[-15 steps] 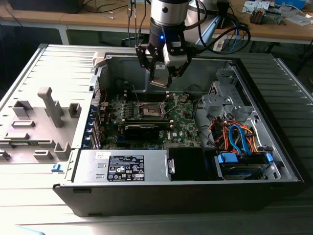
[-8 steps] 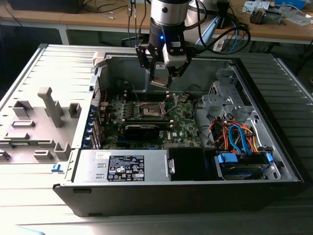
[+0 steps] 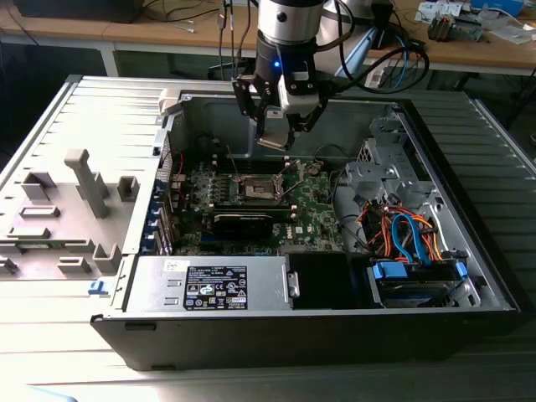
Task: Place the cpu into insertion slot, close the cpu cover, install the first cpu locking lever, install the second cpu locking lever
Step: 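Place the cpu into insertion slot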
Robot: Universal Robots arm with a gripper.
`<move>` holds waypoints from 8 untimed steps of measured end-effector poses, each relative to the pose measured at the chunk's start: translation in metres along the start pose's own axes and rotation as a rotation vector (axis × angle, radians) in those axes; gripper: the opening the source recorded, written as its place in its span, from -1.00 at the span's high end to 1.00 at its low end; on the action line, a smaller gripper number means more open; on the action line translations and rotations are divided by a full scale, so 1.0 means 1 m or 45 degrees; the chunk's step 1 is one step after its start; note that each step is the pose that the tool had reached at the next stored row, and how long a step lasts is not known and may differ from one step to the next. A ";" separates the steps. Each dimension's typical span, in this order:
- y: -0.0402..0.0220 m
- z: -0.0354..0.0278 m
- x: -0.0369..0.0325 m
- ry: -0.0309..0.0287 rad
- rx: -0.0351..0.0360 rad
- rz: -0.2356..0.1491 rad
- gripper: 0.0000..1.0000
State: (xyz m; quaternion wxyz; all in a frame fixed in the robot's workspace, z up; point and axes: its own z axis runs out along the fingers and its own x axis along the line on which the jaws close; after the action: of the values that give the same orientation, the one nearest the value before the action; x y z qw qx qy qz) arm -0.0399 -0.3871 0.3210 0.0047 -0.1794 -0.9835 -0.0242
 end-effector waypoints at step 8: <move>0.0000 0.0003 0.0000 -0.0006 -0.0002 0.014 -0.09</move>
State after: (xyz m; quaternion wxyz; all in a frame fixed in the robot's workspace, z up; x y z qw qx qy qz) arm -0.0399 -0.3871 0.3206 0.0046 -0.1849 -0.9824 -0.0243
